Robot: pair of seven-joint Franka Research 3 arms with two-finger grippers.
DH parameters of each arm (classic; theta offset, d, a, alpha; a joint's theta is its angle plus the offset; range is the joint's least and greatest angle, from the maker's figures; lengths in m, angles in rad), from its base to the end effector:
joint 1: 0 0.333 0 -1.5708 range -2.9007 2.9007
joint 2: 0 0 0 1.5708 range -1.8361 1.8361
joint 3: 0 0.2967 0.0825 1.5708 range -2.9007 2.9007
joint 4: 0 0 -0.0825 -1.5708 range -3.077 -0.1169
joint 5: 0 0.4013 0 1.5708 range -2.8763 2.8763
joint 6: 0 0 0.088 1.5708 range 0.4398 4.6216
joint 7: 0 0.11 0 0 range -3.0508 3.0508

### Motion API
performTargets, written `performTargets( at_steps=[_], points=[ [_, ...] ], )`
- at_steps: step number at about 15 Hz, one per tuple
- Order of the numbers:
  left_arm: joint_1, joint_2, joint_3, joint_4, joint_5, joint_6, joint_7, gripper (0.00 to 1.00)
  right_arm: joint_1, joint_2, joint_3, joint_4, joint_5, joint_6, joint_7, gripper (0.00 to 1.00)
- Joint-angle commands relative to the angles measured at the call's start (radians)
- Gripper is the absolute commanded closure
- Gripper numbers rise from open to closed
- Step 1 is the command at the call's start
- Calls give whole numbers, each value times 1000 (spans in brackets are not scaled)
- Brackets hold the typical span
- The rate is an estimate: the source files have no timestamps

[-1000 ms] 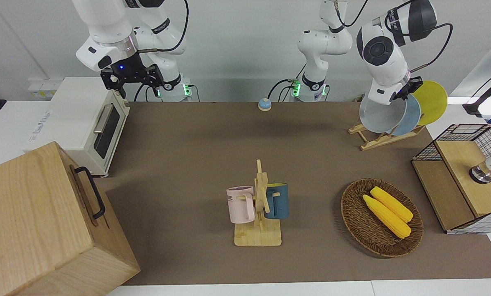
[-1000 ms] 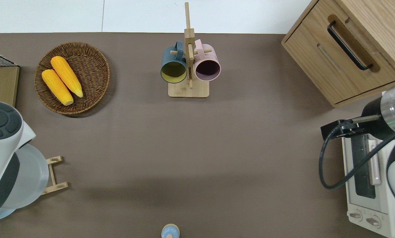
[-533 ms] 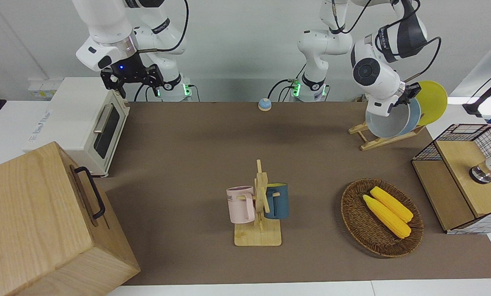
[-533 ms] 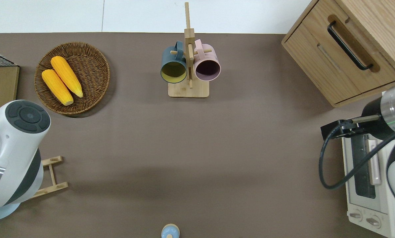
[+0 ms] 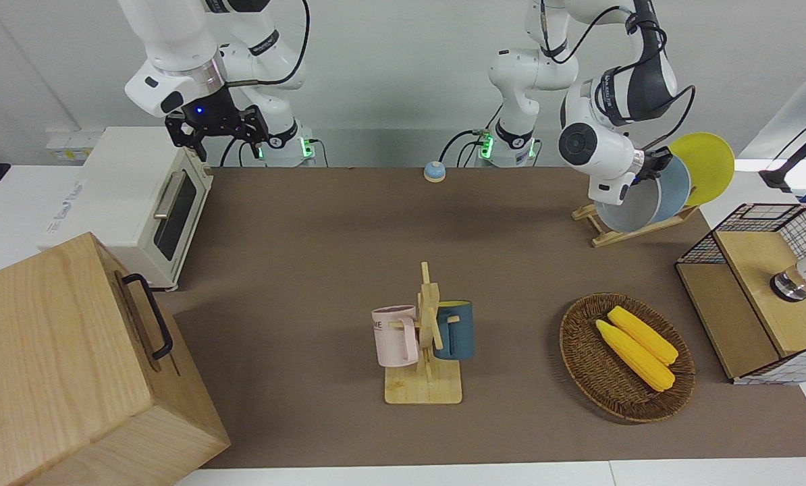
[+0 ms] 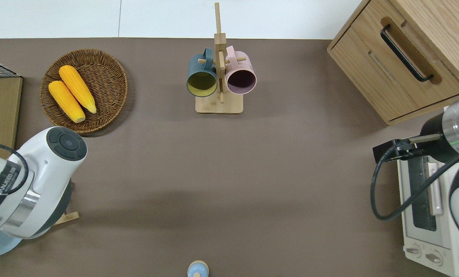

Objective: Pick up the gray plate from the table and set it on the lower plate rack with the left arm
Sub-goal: 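Lower the gray plate upright into the rack's lower slot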

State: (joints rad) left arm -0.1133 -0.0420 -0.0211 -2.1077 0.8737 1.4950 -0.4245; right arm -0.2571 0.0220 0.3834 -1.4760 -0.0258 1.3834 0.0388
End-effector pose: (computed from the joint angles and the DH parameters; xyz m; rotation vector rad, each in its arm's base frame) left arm 0.5042 0.0218 0.4115 -2.1403 -0.0948 0.3211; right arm 0.5539 0.0647 0.6208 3.1074 0.1314 -0.1731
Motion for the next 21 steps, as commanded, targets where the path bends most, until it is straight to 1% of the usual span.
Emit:
performTargets(
  at_steps=[1,8,11,14,15,16,17,19,20,21],
  points=[
    [-25,36,-5,-17,22,-7,-71,1000,-25,-2,20,8,-6,-12,12,17],
    [-26,57,-10,-18,-2,-6,-74,997,-25,-2,20,8,-6,-12,12,17],
    [-26,57,-10,-18,-7,-6,-66,948,-25,-2,22,6,-6,-12,12,17],
    [-26,59,-10,-18,-16,-6,-63,840,-25,-2,22,6,-6,-14,12,17],
    [-26,57,-10,-17,-16,-6,-59,790,-25,-2,22,8,-6,-12,12,17],
    [-26,59,-10,-17,-16,-6,-56,764,-25,-2,22,6,-6,-12,12,17],
    [-26,57,-10,-17,-16,-6,-54,717,-25,-2,22,6,-6,-14,12,17],
    [-26,57,-10,-17,-16,-6,-53,568,-25,-4,22,6,-6,-12,12,17],
    [-26,57,-10,-17,-16,-7,-53,545,-25,-2,22,8,-6,-12,12,17],
    [-26,57,-10,-17,-16,-7,-46,491,-25,-2,22,8,-6,-12,12,17]
  ],
)
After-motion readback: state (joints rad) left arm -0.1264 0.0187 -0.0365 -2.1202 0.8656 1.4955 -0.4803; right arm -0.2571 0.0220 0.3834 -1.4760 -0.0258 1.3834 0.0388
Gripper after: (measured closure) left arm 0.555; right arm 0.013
